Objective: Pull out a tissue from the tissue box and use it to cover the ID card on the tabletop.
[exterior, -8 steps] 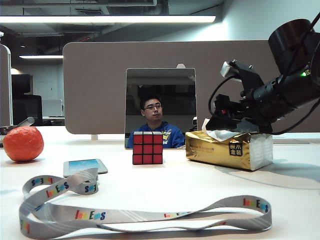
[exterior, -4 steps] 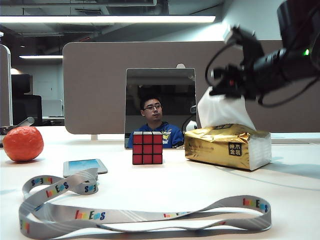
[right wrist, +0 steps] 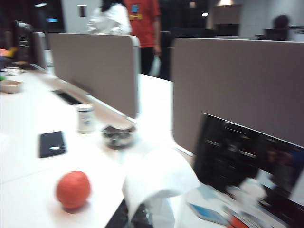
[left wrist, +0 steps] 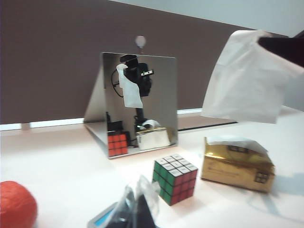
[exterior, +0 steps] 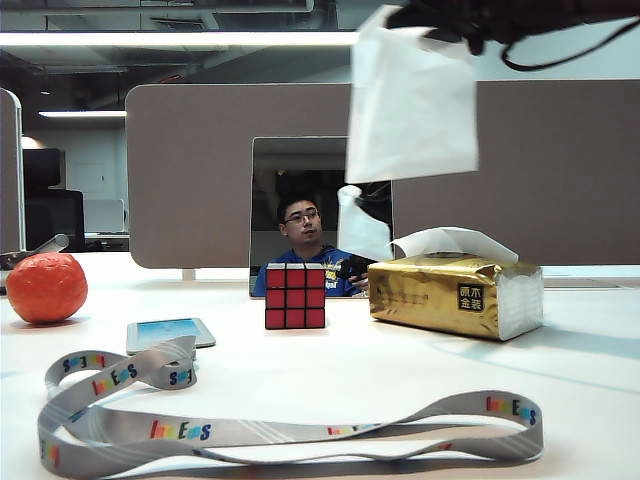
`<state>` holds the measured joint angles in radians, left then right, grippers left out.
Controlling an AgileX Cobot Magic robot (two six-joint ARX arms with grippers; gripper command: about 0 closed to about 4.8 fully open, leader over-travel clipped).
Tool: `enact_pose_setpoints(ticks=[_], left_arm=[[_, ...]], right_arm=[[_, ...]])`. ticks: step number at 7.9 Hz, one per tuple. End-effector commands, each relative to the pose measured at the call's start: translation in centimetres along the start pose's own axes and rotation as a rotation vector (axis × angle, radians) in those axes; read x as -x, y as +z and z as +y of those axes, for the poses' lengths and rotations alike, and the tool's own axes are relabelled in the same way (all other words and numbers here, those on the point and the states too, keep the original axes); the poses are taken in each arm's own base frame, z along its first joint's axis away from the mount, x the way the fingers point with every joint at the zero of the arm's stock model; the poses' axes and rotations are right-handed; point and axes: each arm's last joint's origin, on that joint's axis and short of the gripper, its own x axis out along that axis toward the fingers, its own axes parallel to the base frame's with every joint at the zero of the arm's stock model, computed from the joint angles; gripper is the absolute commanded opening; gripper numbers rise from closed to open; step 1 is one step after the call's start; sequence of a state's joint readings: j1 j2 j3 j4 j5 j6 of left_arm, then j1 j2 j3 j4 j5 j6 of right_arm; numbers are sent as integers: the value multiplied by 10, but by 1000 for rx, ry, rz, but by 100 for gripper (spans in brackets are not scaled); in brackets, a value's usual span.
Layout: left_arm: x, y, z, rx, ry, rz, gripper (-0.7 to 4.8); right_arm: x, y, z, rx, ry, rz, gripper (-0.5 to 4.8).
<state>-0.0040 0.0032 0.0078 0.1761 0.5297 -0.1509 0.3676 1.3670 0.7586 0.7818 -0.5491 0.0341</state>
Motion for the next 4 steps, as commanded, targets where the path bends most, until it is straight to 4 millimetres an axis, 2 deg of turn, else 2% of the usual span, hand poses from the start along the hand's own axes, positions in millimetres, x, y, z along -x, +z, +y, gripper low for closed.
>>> enact_pose_setpoints(ticks=[1,3,4], left_arm=[[0,2,1,-7,60,-21,-6],[0,2,1,-7,60,-21,-6],[0,2,1,-7,59,-21,-6]], right_arm=[[-32,6,23,-13,124,-20,-1],[-69,-16,50,-73,242,61,-1],[-80,-25,57,-85,270,80,-1]])
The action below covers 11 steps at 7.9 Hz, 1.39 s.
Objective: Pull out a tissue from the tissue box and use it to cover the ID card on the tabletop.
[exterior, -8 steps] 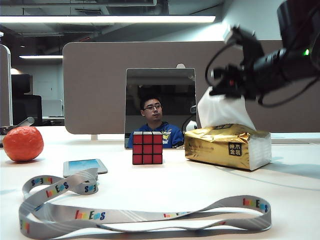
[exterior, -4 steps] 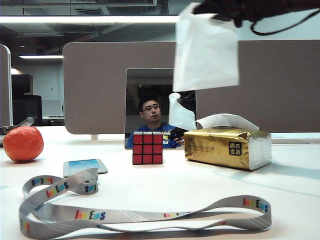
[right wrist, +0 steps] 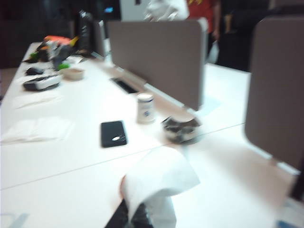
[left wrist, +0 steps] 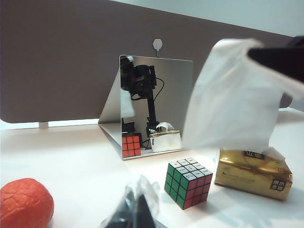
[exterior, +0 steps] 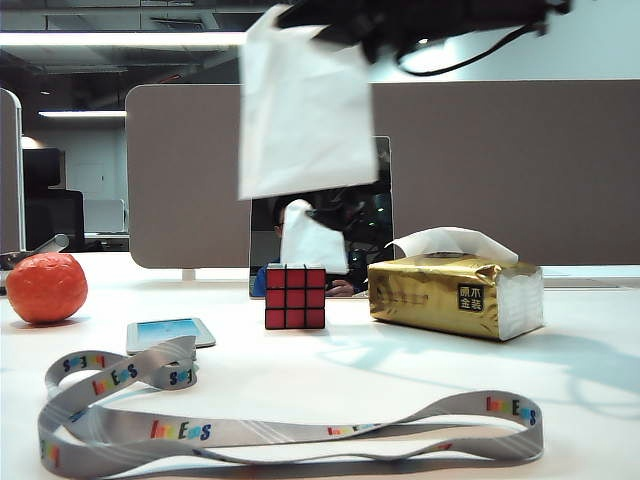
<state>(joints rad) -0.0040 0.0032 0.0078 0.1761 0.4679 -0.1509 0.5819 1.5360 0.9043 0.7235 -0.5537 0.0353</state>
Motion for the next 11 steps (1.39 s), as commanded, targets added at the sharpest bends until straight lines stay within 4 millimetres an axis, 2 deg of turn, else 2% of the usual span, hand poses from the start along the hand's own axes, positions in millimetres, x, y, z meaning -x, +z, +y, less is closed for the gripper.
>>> enact_pose_setpoints(ticks=[1,2,3,5,8,9,11], left_arm=[[0,2,0,-6,-2,-12,-6],[0,2,0,-6,-1,-12,-6],[0,0,1,6,40,8,-6],[0,-1,1,7,39,9,-6],[0,-1,1,7,39,9,-6],[0,-1,1,7,38,9,-6],[0,-1,1,7,38,8,-6]], right_arm=[[-34,-20,13,-33,85,41,-1],[-45,-27,15,-41,104,54,-1],[-89,-44,6,-60,109,69,-1],[-107,-49,-7,-59,70,69,-1],[-116,-55,-20,-61,36,77,-1],[-121,-67,-34,-69,-23,97,-1],[-118,-80,-45,-82,-49,123,-1]])
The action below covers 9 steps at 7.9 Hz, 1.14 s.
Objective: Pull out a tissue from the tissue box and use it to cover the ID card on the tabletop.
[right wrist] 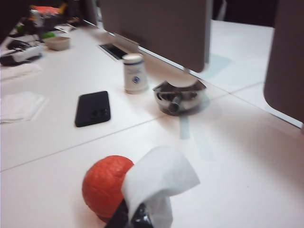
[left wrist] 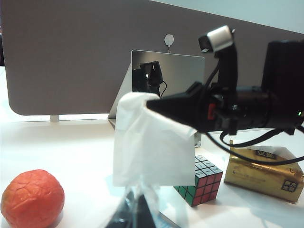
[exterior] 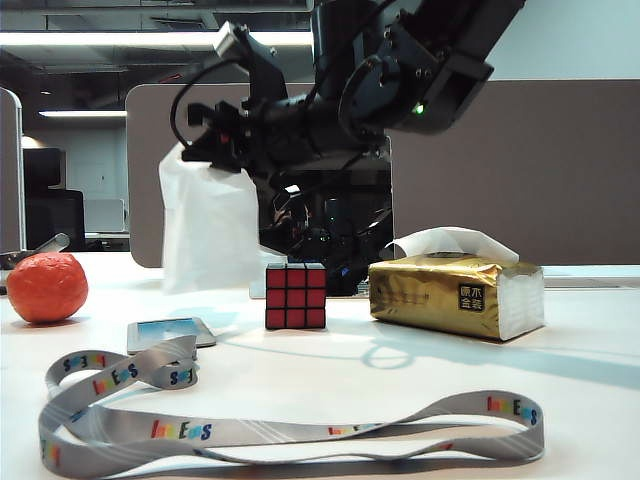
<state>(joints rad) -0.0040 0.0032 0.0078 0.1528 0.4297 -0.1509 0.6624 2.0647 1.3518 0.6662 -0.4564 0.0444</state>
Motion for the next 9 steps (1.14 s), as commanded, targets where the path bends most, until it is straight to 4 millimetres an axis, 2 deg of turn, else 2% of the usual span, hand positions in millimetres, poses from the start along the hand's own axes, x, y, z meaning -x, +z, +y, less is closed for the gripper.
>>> enact_pose_setpoints(ticks=[1,2,4,5,6,9], left_arm=[[0,1,0,-3,-2,-6,-6],[0,1,0,-3,-2,-6,-6],[0,1,0,-3,-2,-6,-6],[0,1,0,-3,-2,-6,-6],[0,1,0,-3,-2,-6,-6],[0,1,0,-3,-2,-6,-6]], right_arm=[[-1,-11,-11,-17,-28,23,-1],[0,-23,-8,-83,29,145,-1],[1,-31,-5,-127,67,221,-1],[-5,-34,18,-171,328,249,-1],[-7,-37,30,-192,409,276,-1],[-12,-43,48,-221,438,338,-1]])
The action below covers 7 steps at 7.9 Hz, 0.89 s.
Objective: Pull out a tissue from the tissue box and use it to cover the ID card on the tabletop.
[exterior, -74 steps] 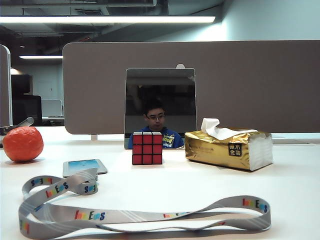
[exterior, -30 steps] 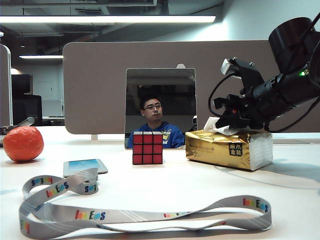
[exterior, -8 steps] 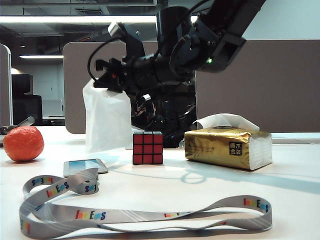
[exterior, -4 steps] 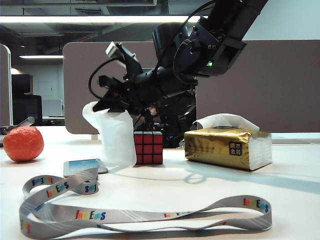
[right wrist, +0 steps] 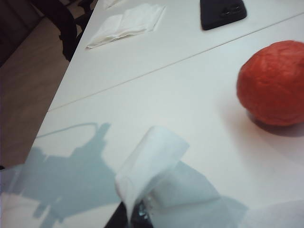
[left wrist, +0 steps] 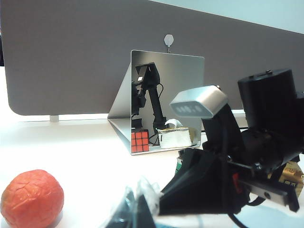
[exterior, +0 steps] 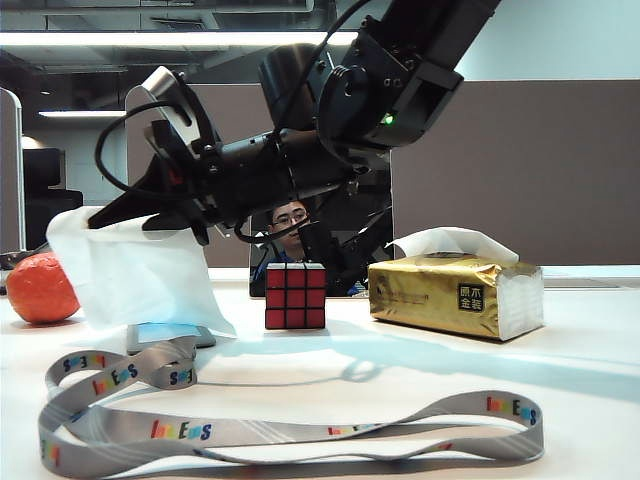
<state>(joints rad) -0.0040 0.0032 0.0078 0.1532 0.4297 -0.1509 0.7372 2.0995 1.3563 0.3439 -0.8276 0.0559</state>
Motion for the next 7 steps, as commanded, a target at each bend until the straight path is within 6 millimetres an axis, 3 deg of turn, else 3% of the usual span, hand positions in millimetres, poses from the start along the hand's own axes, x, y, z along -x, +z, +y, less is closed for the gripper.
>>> enact_pose_setpoints(ticks=[1,2,3,7], left_arm=[[0,1,0,-3,-2,-6,-6],[0,1,0,-3,-2,-6,-6],[0,1,0,-3,-2,-6,-6],[0,1,0,-3,-2,-6,-6]], right_arm=[[-5,-1,6,-21,12,28,5],[-5,-2,6,-28,11,35,53],[-5,-3,6,-36,7,43,155],[-4,1,3,-9,-79,9,159]])
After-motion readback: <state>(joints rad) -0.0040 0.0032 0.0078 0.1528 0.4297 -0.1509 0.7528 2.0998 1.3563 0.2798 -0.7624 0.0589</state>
